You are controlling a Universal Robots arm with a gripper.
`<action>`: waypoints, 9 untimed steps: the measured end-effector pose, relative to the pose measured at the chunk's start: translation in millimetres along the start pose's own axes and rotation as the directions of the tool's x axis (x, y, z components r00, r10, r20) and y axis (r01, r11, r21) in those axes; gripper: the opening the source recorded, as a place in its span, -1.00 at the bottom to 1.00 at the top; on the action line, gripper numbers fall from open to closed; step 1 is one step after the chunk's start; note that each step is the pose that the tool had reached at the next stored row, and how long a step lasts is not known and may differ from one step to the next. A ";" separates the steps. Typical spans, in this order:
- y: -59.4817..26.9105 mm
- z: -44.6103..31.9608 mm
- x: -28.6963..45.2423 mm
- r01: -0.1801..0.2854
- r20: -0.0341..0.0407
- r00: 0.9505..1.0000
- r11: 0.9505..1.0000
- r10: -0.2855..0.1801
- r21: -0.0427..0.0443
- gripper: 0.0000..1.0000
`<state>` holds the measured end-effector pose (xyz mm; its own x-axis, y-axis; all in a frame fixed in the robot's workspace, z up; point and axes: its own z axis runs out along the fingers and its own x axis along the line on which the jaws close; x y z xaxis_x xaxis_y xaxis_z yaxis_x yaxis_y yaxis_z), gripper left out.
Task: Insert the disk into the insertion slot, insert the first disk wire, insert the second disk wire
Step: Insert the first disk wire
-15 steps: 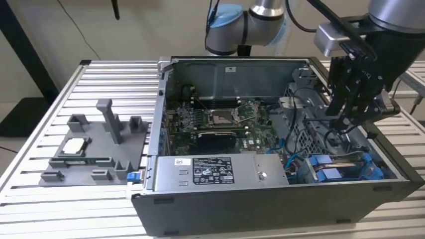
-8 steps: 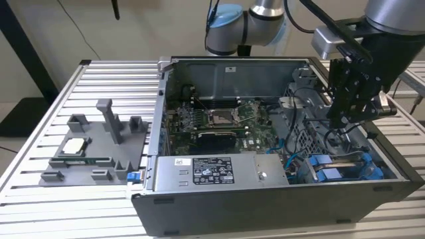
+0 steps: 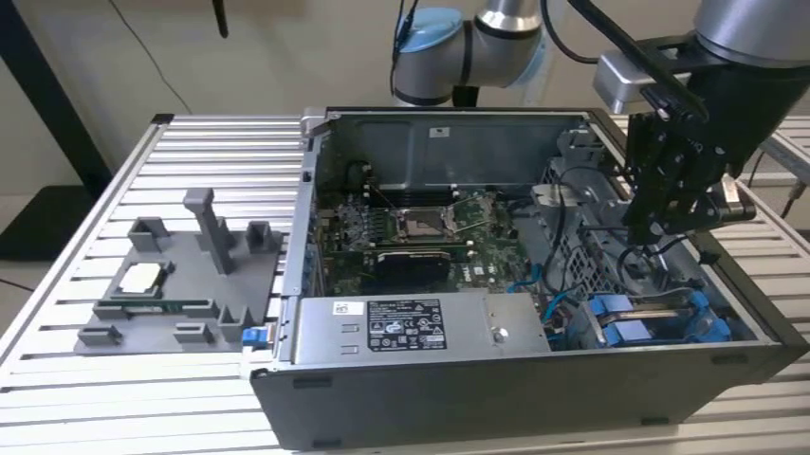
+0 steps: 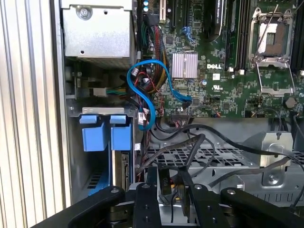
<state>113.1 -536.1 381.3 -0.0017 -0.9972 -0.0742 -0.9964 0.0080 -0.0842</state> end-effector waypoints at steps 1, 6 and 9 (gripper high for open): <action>0.1 0.1 0.0 0.000 0.000 1.000 1.000 0.000 0.000 -0.37; 1.8 0.4 0.1 0.000 0.000 1.000 1.000 0.000 0.001 -0.37; 2.0 0.5 0.1 0.000 0.000 1.000 1.000 0.000 0.002 -0.37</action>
<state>111.1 -536.1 380.6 -0.0013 -0.9972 -0.0742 -0.9962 0.0078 -0.0867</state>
